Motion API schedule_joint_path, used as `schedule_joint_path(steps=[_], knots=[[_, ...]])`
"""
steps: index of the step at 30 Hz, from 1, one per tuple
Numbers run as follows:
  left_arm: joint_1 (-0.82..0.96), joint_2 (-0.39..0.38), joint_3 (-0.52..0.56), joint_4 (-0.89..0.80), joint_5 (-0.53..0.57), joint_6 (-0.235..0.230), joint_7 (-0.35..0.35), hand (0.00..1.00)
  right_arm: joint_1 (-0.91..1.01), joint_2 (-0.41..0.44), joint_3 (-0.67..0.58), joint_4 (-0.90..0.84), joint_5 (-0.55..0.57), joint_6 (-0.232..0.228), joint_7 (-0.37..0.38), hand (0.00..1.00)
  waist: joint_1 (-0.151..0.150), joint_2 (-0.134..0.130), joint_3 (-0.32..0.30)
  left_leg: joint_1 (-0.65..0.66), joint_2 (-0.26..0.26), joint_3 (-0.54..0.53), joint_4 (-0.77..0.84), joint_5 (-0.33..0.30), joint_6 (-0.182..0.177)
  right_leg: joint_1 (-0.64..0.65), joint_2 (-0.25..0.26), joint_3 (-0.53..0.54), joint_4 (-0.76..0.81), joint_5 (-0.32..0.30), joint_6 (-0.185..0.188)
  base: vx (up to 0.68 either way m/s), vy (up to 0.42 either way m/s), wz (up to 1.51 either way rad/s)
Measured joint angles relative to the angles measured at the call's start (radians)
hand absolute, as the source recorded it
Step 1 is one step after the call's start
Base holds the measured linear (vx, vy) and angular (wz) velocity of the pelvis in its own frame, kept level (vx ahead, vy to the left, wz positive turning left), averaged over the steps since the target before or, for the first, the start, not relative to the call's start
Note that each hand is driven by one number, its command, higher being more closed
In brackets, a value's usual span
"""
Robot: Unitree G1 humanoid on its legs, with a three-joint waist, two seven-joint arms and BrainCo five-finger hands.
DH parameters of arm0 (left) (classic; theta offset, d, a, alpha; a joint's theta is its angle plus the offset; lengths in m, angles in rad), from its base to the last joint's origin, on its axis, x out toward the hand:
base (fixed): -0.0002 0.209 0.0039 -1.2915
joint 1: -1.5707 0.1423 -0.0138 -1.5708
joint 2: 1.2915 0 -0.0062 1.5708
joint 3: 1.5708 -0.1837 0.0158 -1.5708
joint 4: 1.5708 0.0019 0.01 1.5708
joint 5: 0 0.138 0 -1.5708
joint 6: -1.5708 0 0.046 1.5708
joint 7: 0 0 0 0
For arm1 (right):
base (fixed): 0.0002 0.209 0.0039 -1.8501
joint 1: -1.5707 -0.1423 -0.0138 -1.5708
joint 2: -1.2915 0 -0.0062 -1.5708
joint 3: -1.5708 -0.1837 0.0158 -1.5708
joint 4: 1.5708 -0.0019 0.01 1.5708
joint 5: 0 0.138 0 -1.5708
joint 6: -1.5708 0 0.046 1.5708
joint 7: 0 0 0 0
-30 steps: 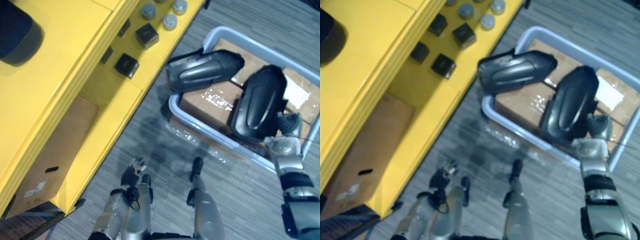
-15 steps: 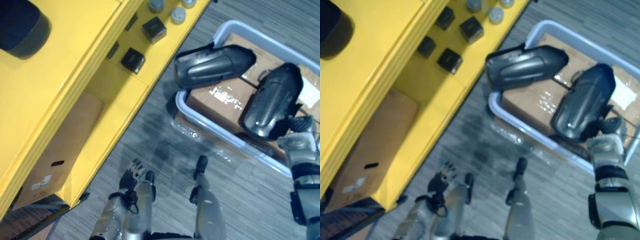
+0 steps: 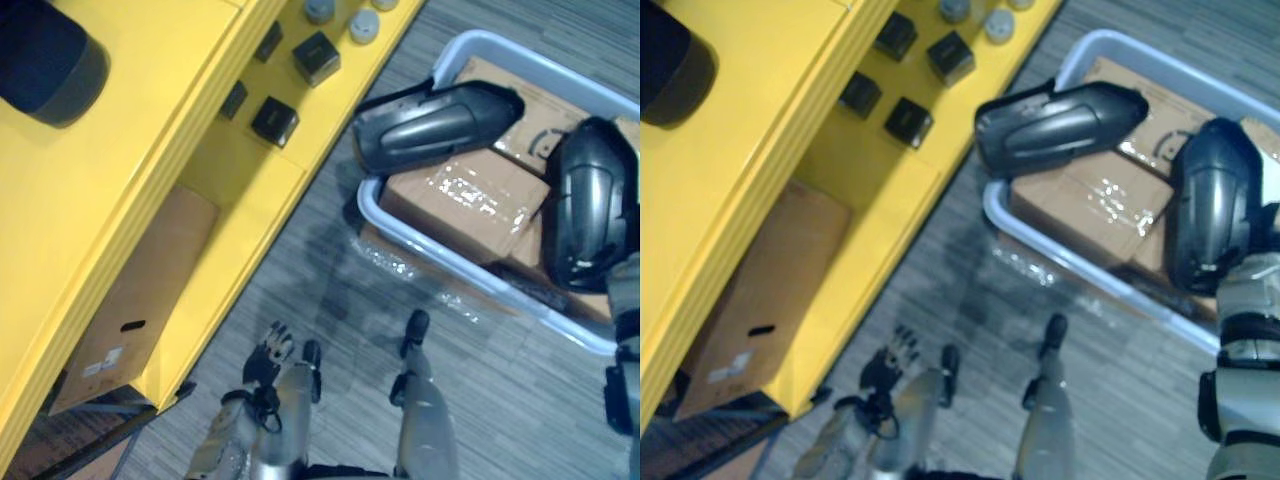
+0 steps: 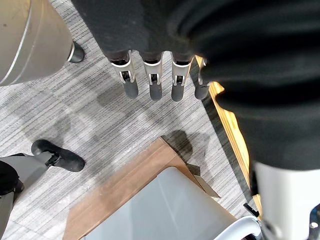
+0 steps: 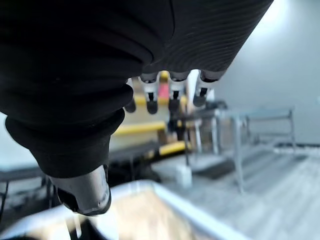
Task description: Walk over and take plastic housings, then place them on the shelf
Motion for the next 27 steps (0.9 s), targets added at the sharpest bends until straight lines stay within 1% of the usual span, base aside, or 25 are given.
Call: schedule_joint_path(steps=[1,3,4,5,6,7,9,10,11,14,16,19,22,24,27], knots=[[0.002,0.0,0.0,0.0,0.0,-0.004,0.0,0.0,0.0,-0.004,-0.005,-0.01,0.009,-0.012,-0.015,0.0,-0.003,0.0,0.0,0.0,0.0,0.0,0.0,0.0,0.0,0.0,0.0,0.0,0.0,0.0,0.0,0.0,0.0,0.0],[0.009,0.0,0.002,-0.005,-0.002,-0.013,-0.001,0.0,0.004,-0.011,-0.026,-0.052,0.053,-0.08,-0.054,0.0,-0.013,0.0,0.0,0.002,0.0,0.003,0.001,0.0,0.0,0.001,0.0,0.003,0.0,0.0,0.0,0.0,0.001,-0.02],[0.01,0.0,0.002,-0.007,-0.002,-0.013,-0.001,0.0,0.006,-0.011,-0.029,-0.063,0.066,-0.099,-0.061,0.0,-0.015,0.0,0.0,0.002,0.0,0.004,0.001,0.0,0.0,0.001,0.0,0.004,-0.001,0.0,0.0,-0.01,-0.001,-0.04],[0.011,0.0,0.001,-0.012,-0.003,-0.013,-0.003,0.0,0.018,-0.011,-0.037,-0.09,0.089,-0.136,-0.065,0.0,-0.015,0.0,0.0,0.004,0.001,0.006,0.001,0.0,0.0,0.001,0.001,0.007,-0.001,0.0,0.0,-0.01,-0.004,-0.05],[0.011,0.0,0.001,-0.013,-0.003,-0.013,-0.006,0.0,0.033,-0.01,-0.038,-0.117,0.104,-0.164,-0.065,0.0,-0.015,0.0,0.0,0.005,0.002,0.008,0.001,0.0,0.0,0.001,0.002,0.009,-0.001,0.001,0.0,-0.01,-0.005,-0.05],[0.011,0.0,0.001,-0.013,-0.003,-0.013,-0.006,0.0,0.044,-0.008,-0.038,-0.13,0.12,-0.182,-0.065,0.0,-0.014,0.0,0.0,0.006,0.002,0.009,0.001,0.0,0.0,0.001,0.002,0.011,-0.001,0.001,0.0,-0.01,-0.005,-0.06],[0.013,0.0,0.001,-0.011,-0.003,-0.012,-0.006,0.0,0.079,0.03,-0.055,-0.182,0.172,-0.255,-0.05,0.0,-0.013,0.0,0.0,0.018,0.002,0.02,-0.002,-0.001,0.0,0.004,0.002,0.022,-0.001,0.001,0.0,-0.01,0.0,-0.11],[0.013,0.0,0.001,-0.011,-0.003,-0.012,-0.006,0.0,0.091,0.047,-0.062,-0.201,0.18,-0.27,-0.04,0.0,-0.013,0.0,0.0,0.021,0.003,0.023,-0.004,-0.001,0.0,0.005,0.002,0.025,-0.001,0.001,0.0,-0.01,0.003,-0.12],[0.012,0.0,0.003,-0.012,-0.003,-0.012,-0.006,0.0,0.118,0.081,-0.067,-0.243,0.19,-0.286,-0.028,0.0,-0.016,0.001,0.0,0.021,0.002,0.025,-0.004,-0.001,0.0,0.005,0.002,0.027,-0.002,0.001,0.0,-0.01,0.001,-0.06],[0.011,-0.001,0.002,-0.011,-0.003,-0.012,-0.003,0.0,0.18,0.17,-0.072,-0.305,0.2,-0.283,-0.001,0.0,-0.017,0.001,0.0,0.021,0.003,0.026,-0.004,-0.001,0.0,0.005,0.003,0.029,-0.004,0.001,0.001,0.0,-0.001,-0.01],[0.011,-0.004,0.002,-0.01,-0.003,-0.012,0.003,0.0,0.212,0.246,-0.071,-0.323,0.219,-0.268,0.03,0.0,-0.015,0.001,0.0,0.022,0.002,0.028,-0.006,-0.001,0.0,0.005,0.003,0.032,-0.006,0.003,0.003,0.0,0.0,0.0],[0.011,-0.009,0.002,-0.005,-0.002,-0.012,0.013,0.0,0.228,0.302,-0.066,-0.321,0.225,-0.247,0.041,0.0,-0.012,0.001,0.0,0.028,0.001,0.029,-0.011,0.0,0.0,0.005,0.002,0.038,-0.006,0.004,0.004,0.01,0.007,-0.04],[0.011,-0.011,0.002,0.009,-0.002,-0.014,0.014,0.0,0.228,0.304,-0.059,-0.308,0.259,-0.245,0.045,0.0,-0.01,0.002,-0.001,0.037,-0.001,0.033,-0.021,0.001,0.002,0.005,0.001,0.046,-0.006,0.004,0.005,0.01,0.008,-0.05],[0.011,-0.011,0.0,0.013,-0.002,-0.014,0.015,0.0,0.226,0.304,-0.058,-0.282,0.259,-0.246,0.044,0.0,-0.011,0.002,-0.001,0.037,-0.001,0.032,-0.023,0.001,0.002,0.005,0.001,0.046,-0.007,0.004,0.005,0.0,0.0,0.0],[0.011,-0.024,-0.002,0.015,-0.002,-0.015,0.015,0.0,0.203,0.304,-0.04,-0.23,0.259,-0.248,0.009,0.0,-0.01,0.003,-0.002,0.037,-0.002,0.03,-0.025,0.002,0.002,0.005,0.001,0.046,-0.007,0.004,0.005,0.0,0.0,0.0]])
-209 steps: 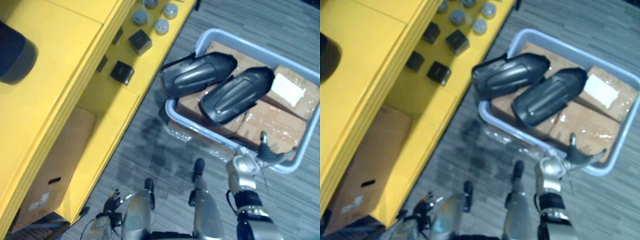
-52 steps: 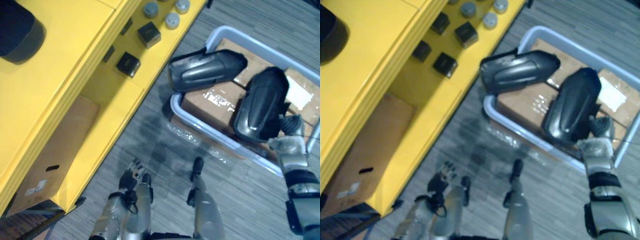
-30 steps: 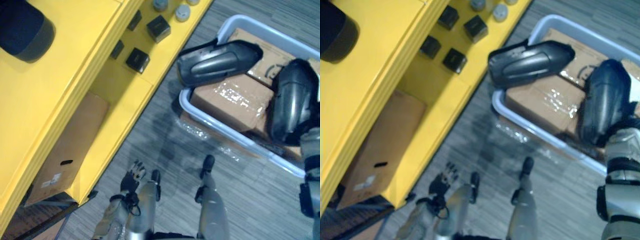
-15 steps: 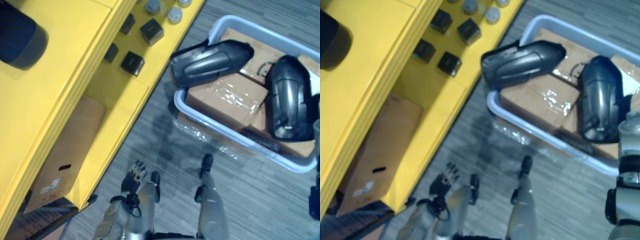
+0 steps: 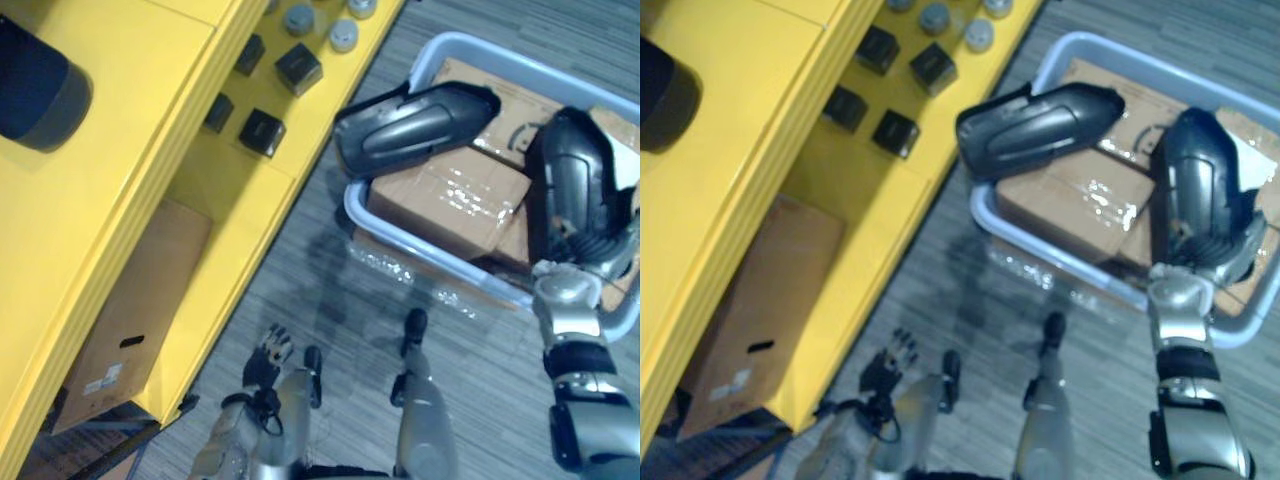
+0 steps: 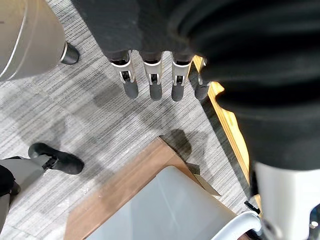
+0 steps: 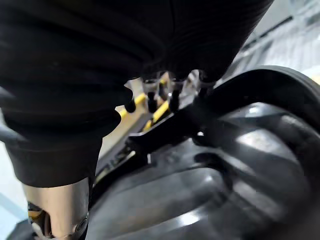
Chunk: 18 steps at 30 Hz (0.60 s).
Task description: Walk over and take plastic housings, then place them on the shelf
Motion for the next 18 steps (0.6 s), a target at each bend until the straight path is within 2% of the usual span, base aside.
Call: schedule_joint_path(steps=[4,8,10,13,14,18], knots=[[0.0,-0.015,-0.007,0.027,0.0,-0.005,0.0,0.0,-0.023,0.0,0.004,0.02,-0.003,-0.013,-0.058,0.0,0.001,0.002,-0.001,0.0,0.0,-0.002,-0.003,0.003,-0.001,0.0,0.0,-0.001,0.0,0.0,0.0,0.0,0.0,0.0],[0.0,-0.015,-0.01,0.036,0.0,-0.006,0.0,0.0,-0.034,0.0,-0.003,0.028,-0.002,-0.041,-0.057,0.0,-0.001,0.002,-0.001,0.0,0.0,-0.003,-0.005,0.006,-0.003,-0.001,0.0,-0.001,0.0,0.0,0.0,0.0,0.0,0.0],[0.0,-0.015,-0.01,0.035,0.0,-0.006,-0.002,0.0,-0.031,0.0,-0.003,0.018,-0.001,-0.083,-0.007,0.0,-0.004,0.002,-0.001,0.0,0.0,-0.002,-0.004,0.006,-0.003,-0.001,0.0,-0.001,0.0,0.0,0.0,0.0,0.0,0.0],[0.0,-0.015,-0.009,0.034,0.0,-0.004,-0.002,0.0,-0.006,0.0,-0.001,-0.057,-0.002,-0.116,0.047,0.0,-0.004,0.002,-0.001,0.0,0.001,-0.002,-0.004,0.006,-0.003,-0.001,0.0,-0.001,0.0,0.0,0.0,0.0,0.0,0.0],[0.0,-0.015,-0.009,0.034,0.0,-0.004,-0.002,0.0,-0.001,0.0,0.0,-0.073,-0.002,-0.118,0.062,0.0,-0.004,0.002,-0.001,0.0,0.001,-0.002,-0.004,0.006,-0.003,-0.001,0.0,-0.001,0.0,0.0,0.0,0.0,0.0,0.0],[-0.001,-0.015,-0.006,0.032,0.001,0.0,-0.001,0.0,0.036,0.017,0.008,-0.118,0.044,-0.113,0.209,0.0,-0.004,0.002,-0.002,0.002,0.0,-0.002,-0.006,0.006,-0.003,-0.001,0.0,0.0,0.0,0.0,0.0,0.0,0.0,0.0]])
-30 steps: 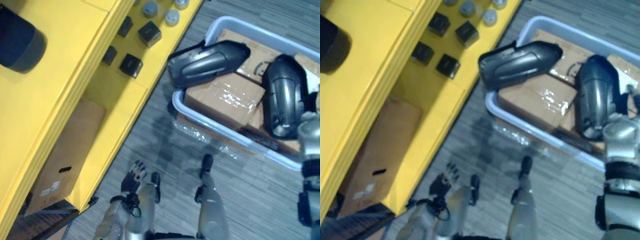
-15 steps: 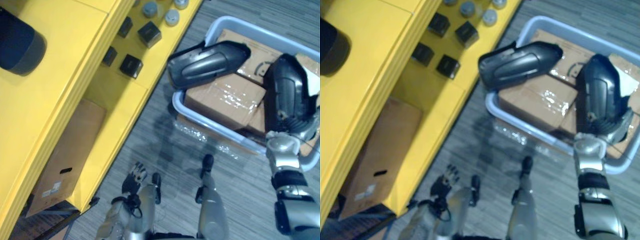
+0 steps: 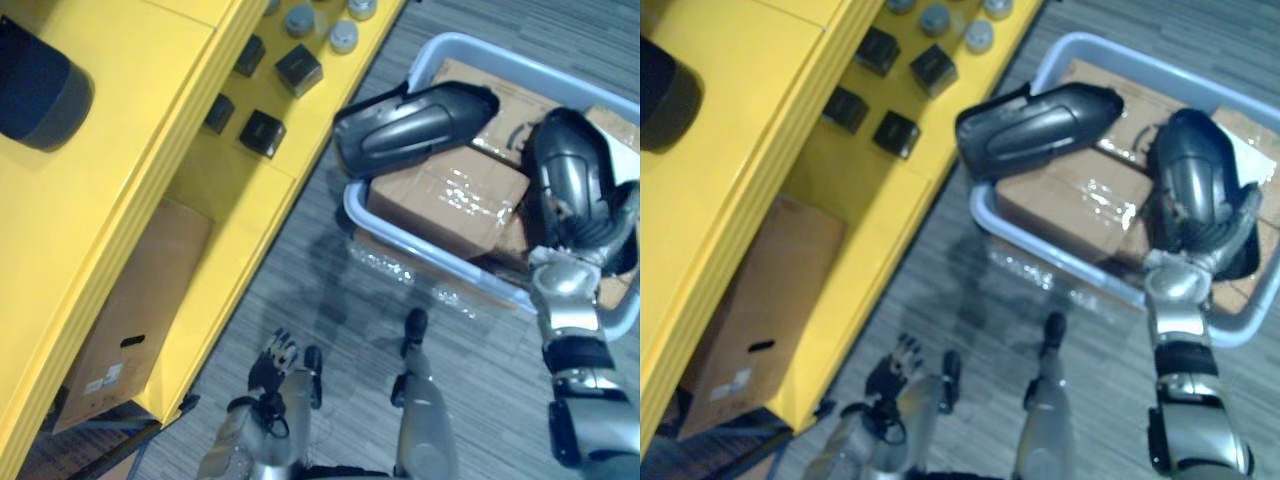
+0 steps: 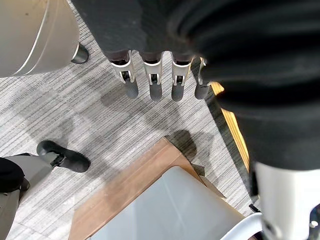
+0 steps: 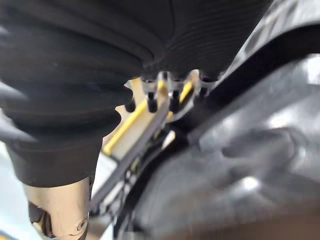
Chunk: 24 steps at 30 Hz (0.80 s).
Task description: Walk over and take plastic housings, then place them on the shelf
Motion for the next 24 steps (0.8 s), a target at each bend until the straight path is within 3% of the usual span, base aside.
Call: schedule_joint_path(steps=[2,9,19,24], knots=[[0.0,0.0,0.0,-0.001,0.002,0.003,0.0,0.0,0.027,0.026,0.018,-0.007,0.053,0.001,0.08,0.0,0.0,0.0,0.0,0.003,0.0,0.001,-0.003,0.0,0.0,0.0,0.0,0.001,0.0,0.0,0.0,0.0,0.0,0.0],[0.0,0.0,0.004,-0.001,0.005,0.004,0.001,0.0,0.075,0.058,0.058,-0.029,0.159,-0.008,0.239,0.0,-0.001,-0.018,-0.04,0.012,0.003,0.003,-0.005,0.0,0.0,0.007,0.001,0.003,0.0,0.0,0.0,0.0,0.0,0.0],[-0.02,0.002,0.003,0.003,0.01,0.007,0.024,0.0,0.085,0.075,0.085,-0.016,0.215,-0.045,0.346,0.0,0.0,-0.026,-0.044,0.015,0.018,0.0,0.003,0.001,-0.005,0.017,0.009,0.0,0.0,-0.003,-0.003,-0.01,-0.003,0.0],[-0.032,0.002,0.0,0.003,0.01,0.011,0.03,0.0,0.084,0.081,0.11,-0.004,0.213,-0.049,0.335,0.0,0.002,-0.037,-0.049,0.015,0.024,-0.001,0.002,0.001,-0.008,0.017,0.014,-0.002,0.0,-0.003,-0.003,0.0,0.0,0.0]])
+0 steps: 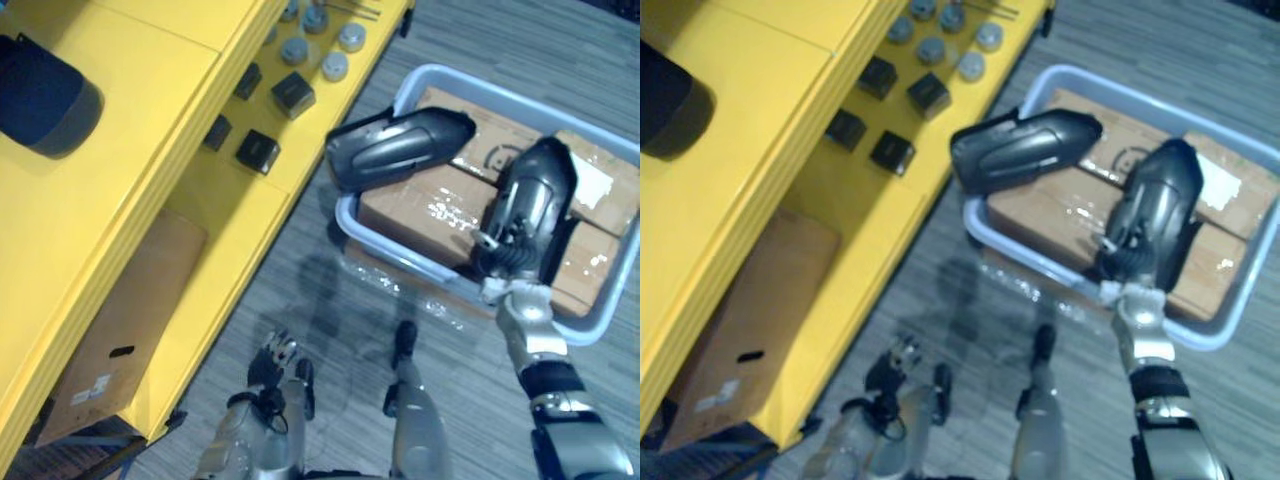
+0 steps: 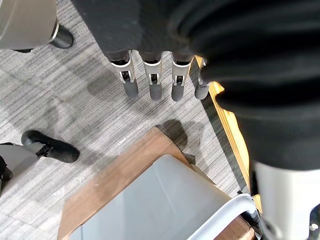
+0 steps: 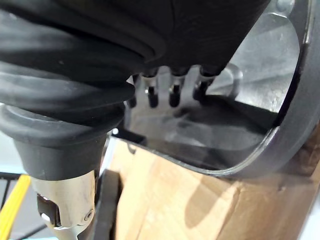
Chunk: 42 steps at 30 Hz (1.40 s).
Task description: Walk over and take plastic housings, then place them on the shelf
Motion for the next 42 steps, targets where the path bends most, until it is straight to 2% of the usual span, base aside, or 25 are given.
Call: schedule_joint_path(steps=[6,8,10,13,16,19,24,25,30,34,37,42], knots=[[-0.001,-0.001,-0.005,0.003,0.002,-0.003,0.001,0.0,-0.002,0.032,0.016,0.02,-0.096,-0.059,-0.129,0.0,0.008,0.0,0.0,-0.001,0.001,0.0,-0.001,0.0,0.0,0.0,0.001,-0.001,-0.001,0.0,0.0,0.0,0.0,0.0],[0.0,-0.001,-0.012,0.005,0.002,-0.007,0.001,0.0,0.006,0.047,0.015,-0.024,-0.162,-0.091,-0.165,0.0,0.01,0.0,0.0,-0.001,0.0,0.0,-0.001,0.0,0.0,0.0,0.0,-0.002,-0.003,0.0,0.0,0.0,0.0,0.0],[0.0,-0.001,-0.012,0.005,0.002,-0.007,0.001,0.0,0.017,0.052,0.016,-0.119,-0.224,-0.138,-0.173,0.0,0.009,0.0,0.0,-0.001,0.0,0.001,-0.002,0.0,0.0,0.0,0.0,-0.002,-0.005,0.0,0.0,0.0,0.0,0.0],[0.0,-0.001,-0.01,0.008,0.002,-0.009,-0.002,0.0,0.01,0.044,0.015,-0.255,-0.281,-0.247,-0.163,0.0,0.007,-0.006,0.003,-0.001,0.001,0.001,-0.004,0.0,0.0,0.0,0.002,-0.001,-0.007,0.001,0.001,0.0,0.0,0.0],[0.002,-0.001,-0.001,0.03,0.004,-0.011,-0.01,0.0,-0.001,0.04,0.008,-0.284,-0.279,-0.308,-0.162,0.0,0.007,-0.012,0.007,0.0,0.001,0.001,-0.005,-0.001,-0.001,0.0,0.002,-0.001,-0.009,0.001,0.001,0.0,0.0,0.0],[0.008,-0.001,0.01,0.052,0.012,-0.016,-0.011,0.0,-0.001,0.035,-0.008,-0.293,-0.279,-0.344,-0.174,0.0,0.006,-0.021,0.012,-0.001,0.001,0.002,-0.004,-0.002,-0.002,0.0,0.003,0.0,-0.011,0.002,0.001,0.0,0.0,0.0],[0.008,-0.003,0.017,0.116,0.042,-0.026,-0.012,0.0,-0.006,0.008,-0.072,-0.354,-0.279,-0.333,-0.254,0.0,0.004,-0.03,0.018,-0.006,0.007,0.008,0.017,-0.02,-0.001,0.0,0.011,0.007,-0.013,0.002,0.001,0.0,0.006,-0.06],[0.008,-0.003,0.021,0.136,0.047,-0.029,-0.011,0.0,-0.007,-0.001,-0.088,-0.354,-0.279,-0.301,-0.29,0.0,0.002,-0.033,0.02,-0.01,0.009,0.008,0.025,-0.025,-0.001,0.0,0.014,0.007,-0.013,0.002,0.001,0.01,0.012,-0.05],[0.009,-0.009,0.051,0.192,0.074,-0.062,-0.028,0.0,-0.024,-0.009,-0.154,-0.283,-0.257,-0.209,-0.414,0.0,0.0,-0.033,0.024,-0.018,0.009,0.006,0.035,-0.031,-0.002,-0.001,0.019,0.006,-0.016,0.002,0.001,0.0,0.0,0.0],[0.009,-0.009,0.058,0.216,0.08,-0.092,-0.037,0.0,-0.065,-0.055,-0.183,-0.197,-0.238,-0.169,-0.486,0.0,0.001,-0.021,0.037,-0.019,0.007,0.005,0.035,-0.031,-0.002,-0.002,0.018,0.006,-0.016,0.002,0.001,0.0,0.0,0.0],[0.008,-0.009,0.06,0.222,0.08,-0.098,-0.046,0.0,-0.104,-0.105,-0.217,-0.124,-0.211,-0.168,-0.518,0.0,0.001,-0.004,0.056,-0.02,0.007,0.003,0.035,-0.031,-0.001,-0.002,0.018,0.006,-0.016,0.002,0.001,0.0,0.0,0.0],[0.008,-0.009,0.068,0.244,0.08,-0.109,-0.053,0.0,-0.13,-0.167,-0.23,-0.03,-0.159,-0.145,-0.522,0.0,0.0,0.011,0.064,-0.019,0.006,0.003,0.026,-0.03,-0.001,-0.005,0.018,0.006,-0.017,0.002,0.001,0.0,0.0,0.0]])
